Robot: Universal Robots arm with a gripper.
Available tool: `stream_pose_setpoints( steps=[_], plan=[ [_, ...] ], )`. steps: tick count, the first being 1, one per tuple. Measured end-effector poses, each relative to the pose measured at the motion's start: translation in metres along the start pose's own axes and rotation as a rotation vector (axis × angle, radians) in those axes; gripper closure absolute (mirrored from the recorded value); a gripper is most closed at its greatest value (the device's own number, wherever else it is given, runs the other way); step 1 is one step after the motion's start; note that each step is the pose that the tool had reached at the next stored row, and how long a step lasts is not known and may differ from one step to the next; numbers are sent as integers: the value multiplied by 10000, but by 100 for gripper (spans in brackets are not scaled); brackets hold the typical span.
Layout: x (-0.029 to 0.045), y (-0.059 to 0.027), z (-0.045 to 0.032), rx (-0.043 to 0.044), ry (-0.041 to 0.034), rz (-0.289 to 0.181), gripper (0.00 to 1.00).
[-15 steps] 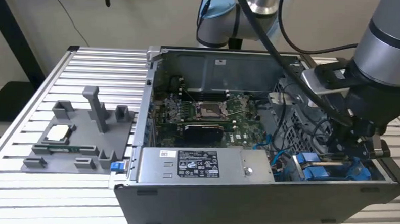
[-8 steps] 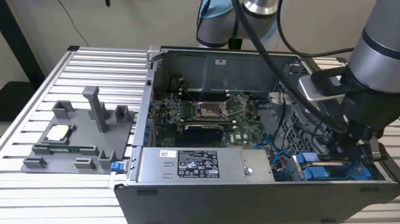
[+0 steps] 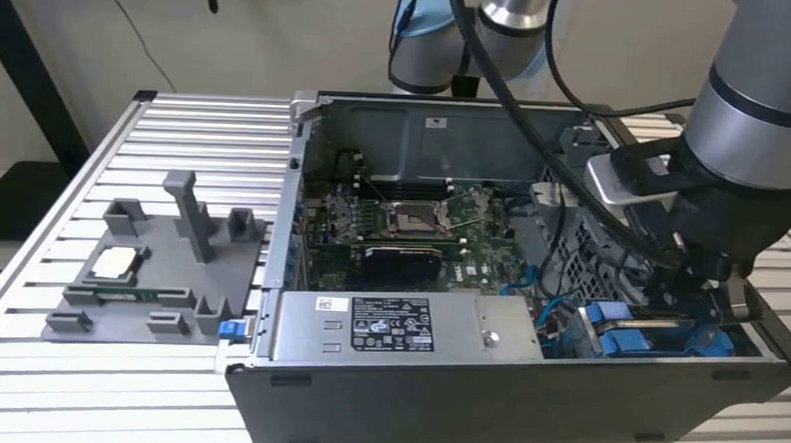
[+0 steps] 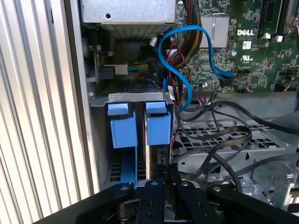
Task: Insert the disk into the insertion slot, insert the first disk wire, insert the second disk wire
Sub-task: 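Insert the second disk wire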
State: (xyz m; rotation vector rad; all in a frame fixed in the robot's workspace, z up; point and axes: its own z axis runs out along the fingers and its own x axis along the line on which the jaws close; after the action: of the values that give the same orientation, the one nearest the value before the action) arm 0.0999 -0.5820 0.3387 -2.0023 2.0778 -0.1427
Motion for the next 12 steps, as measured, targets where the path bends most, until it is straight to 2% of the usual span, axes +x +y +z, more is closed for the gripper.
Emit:
stream_pose_setpoints(
  steps=[12],
  plan=[
    [-7, 22, 36, 116, -2, -13, 84]
  ],
)
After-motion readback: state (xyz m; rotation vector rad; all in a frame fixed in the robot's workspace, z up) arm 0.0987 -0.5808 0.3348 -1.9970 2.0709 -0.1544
